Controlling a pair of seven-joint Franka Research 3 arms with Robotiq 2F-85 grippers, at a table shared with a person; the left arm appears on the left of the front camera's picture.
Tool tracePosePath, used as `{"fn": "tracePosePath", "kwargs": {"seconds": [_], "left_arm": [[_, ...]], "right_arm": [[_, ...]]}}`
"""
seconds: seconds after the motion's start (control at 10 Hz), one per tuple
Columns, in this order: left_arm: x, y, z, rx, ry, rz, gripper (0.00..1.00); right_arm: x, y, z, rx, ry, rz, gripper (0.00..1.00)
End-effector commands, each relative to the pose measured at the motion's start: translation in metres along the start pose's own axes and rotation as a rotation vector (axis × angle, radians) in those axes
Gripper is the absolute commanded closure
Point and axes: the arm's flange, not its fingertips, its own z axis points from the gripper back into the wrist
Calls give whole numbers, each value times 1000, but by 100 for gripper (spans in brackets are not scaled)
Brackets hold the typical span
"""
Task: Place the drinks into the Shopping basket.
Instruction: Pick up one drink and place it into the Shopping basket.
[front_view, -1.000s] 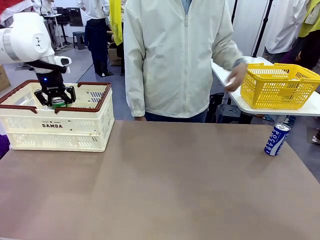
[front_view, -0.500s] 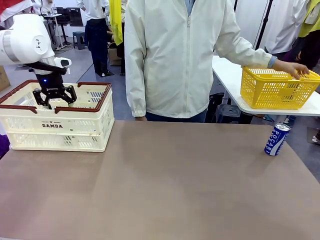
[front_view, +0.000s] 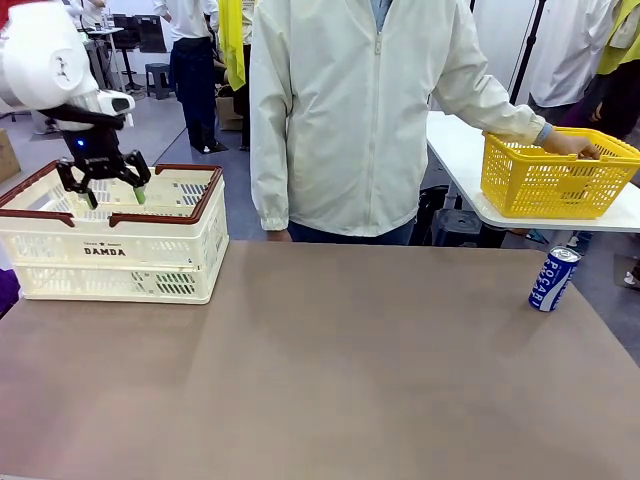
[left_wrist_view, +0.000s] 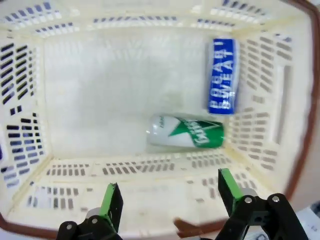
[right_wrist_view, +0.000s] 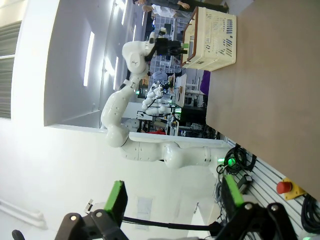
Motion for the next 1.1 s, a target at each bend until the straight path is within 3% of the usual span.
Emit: {"fn": "tracePosePath", "kwargs": {"seconds": [0.0, 0.2, 0.3, 0.5, 0.7, 0.9, 1.0], "left_arm": [[-48, 10, 53, -221, -9, -4, 0], [-114, 31, 101, -540, 149, -48, 0], [-146, 53, 109, -643, 186, -59, 0], [-208, 111, 102, -883, 156, -76, 0], [-269, 159, 47, -1069, 73, -33, 0], [-305, 174, -12, -1147, 73, -27, 0], [-282, 169, 43, -1060, 87, -20, 0]], "right_arm": [[-2, 3, 0, 0, 6, -7, 0], [-2, 3, 0, 0, 6, -7, 0], [-2, 3, 0, 0, 6, -7, 0], [-2, 3, 0, 0, 6, -7, 0], [-2, 3, 0, 0, 6, -7, 0], [-2, 3, 0, 0, 6, -7, 0], [-2, 3, 0, 0, 6, -7, 0]]}}
